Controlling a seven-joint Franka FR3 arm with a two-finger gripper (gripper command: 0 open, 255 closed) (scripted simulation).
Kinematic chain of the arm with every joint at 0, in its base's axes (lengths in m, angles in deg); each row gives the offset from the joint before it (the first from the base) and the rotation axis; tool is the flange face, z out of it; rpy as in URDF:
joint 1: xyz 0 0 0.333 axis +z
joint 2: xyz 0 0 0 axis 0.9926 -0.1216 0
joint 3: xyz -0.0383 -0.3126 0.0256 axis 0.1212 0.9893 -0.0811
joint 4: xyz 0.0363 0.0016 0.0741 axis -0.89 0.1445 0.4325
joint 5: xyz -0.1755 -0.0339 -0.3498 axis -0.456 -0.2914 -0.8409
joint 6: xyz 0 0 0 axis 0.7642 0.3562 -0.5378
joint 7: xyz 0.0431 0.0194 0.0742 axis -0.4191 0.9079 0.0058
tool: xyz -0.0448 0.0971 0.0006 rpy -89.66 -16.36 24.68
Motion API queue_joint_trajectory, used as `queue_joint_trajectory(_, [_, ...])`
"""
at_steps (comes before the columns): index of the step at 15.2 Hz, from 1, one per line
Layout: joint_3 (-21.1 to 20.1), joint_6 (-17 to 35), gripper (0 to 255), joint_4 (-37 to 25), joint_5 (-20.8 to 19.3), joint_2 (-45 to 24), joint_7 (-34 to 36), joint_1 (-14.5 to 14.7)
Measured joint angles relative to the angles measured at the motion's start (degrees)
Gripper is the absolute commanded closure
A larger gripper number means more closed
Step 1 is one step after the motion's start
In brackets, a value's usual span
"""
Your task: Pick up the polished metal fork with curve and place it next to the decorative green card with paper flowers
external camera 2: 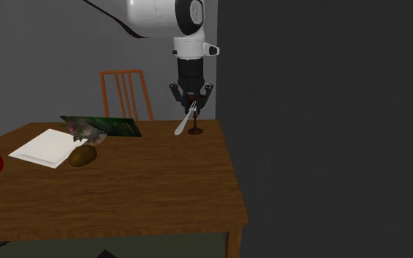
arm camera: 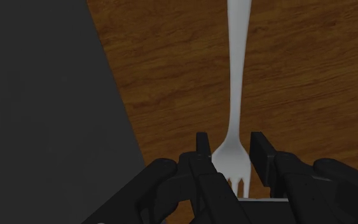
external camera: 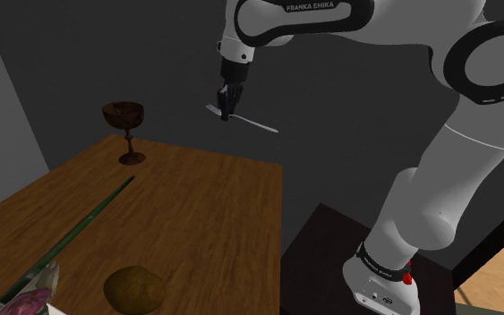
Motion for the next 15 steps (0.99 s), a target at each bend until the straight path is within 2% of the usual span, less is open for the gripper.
queue_joint_trajectory(4, [-0.8,-1.7,255,-1.2,0.0,0.6,1.5,0.7])
queue_joint_trajectory(15, [-8.9,-2.1,255,-1.3,-0.5,1.0,16.3,7.4])
